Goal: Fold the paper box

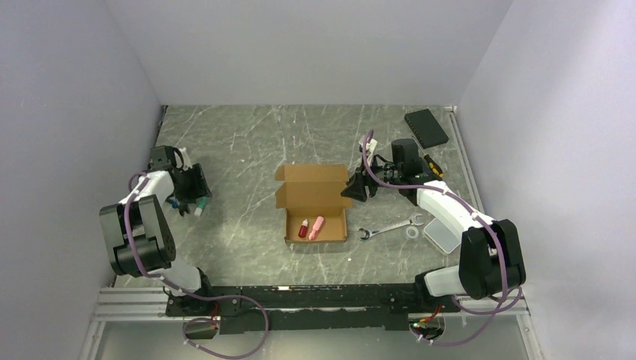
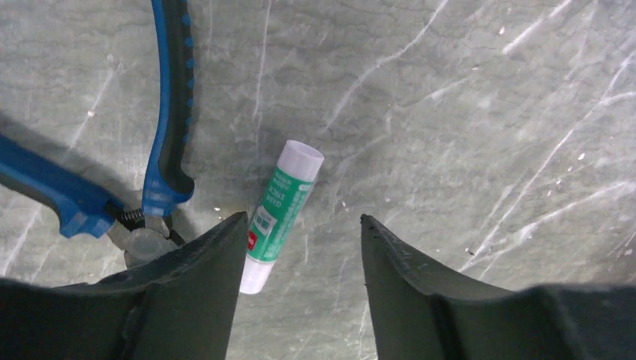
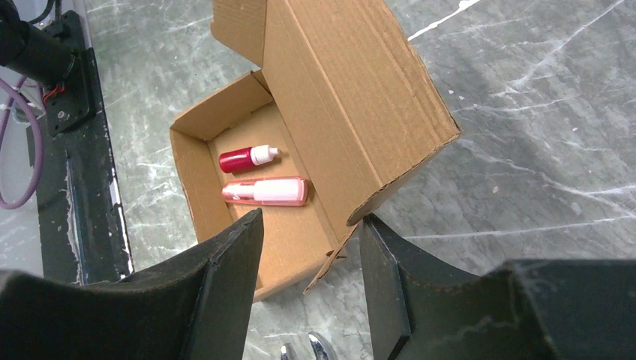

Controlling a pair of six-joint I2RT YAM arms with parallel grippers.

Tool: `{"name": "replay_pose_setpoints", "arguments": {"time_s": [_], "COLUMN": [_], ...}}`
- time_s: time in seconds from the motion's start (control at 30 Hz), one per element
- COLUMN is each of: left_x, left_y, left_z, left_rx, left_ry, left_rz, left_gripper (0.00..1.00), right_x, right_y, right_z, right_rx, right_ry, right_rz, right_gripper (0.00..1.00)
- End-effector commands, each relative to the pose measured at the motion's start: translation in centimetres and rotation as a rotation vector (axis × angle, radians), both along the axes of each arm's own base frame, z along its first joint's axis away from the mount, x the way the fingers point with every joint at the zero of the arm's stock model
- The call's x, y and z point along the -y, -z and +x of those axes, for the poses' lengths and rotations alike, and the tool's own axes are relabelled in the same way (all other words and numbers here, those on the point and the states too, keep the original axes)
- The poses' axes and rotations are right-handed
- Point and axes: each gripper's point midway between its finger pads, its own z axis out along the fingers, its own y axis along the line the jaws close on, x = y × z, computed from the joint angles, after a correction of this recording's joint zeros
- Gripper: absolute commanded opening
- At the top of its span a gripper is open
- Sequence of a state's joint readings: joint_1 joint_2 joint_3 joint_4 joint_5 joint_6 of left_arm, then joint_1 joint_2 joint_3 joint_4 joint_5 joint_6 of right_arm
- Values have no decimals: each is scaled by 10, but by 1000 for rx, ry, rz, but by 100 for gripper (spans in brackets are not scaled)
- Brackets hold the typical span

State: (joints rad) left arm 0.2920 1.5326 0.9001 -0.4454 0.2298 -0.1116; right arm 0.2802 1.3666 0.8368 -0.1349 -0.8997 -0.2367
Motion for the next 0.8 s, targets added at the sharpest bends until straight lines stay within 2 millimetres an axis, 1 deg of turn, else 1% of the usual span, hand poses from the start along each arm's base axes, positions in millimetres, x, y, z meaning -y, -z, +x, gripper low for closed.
{"name": "replay_pose_setpoints", "arguments": {"time_s": [0.0,0.1,0.27,0.33,0.5,0.6,0.7,0.77], "left_x": [-9,-11,-8,-6,-1,4,15,28], "left_y": [-1,8,21,25,31,27,11,-4], "left_z": [15,13,7,5,-1,-1,3,6], "left_rx": [4,-35,-110,-139,-196,-199,-155,-98], "left_ry": [20,14,21,27,50,70,100,129], "left_rz": [29,27,38,52,109,147,166,168], "left_gripper": [59,54,43,34,22,15,8,5], "right_x": [-5,-5,-6,-5,-5,-5,-5,-5], "right_y": [-26,-26,-27,-27,-28,-29,-29,-30], "right_z": [2,1,1,1,1,1,0,1], "right_rx": [73,72,74,75,77,79,78,82], "right_ry": [-33,-35,-36,-36,-37,-36,-36,-35], "right_rz": [31,31,32,33,34,34,34,34], "right_gripper": [53,53,53,53,53,53,53,53]}}
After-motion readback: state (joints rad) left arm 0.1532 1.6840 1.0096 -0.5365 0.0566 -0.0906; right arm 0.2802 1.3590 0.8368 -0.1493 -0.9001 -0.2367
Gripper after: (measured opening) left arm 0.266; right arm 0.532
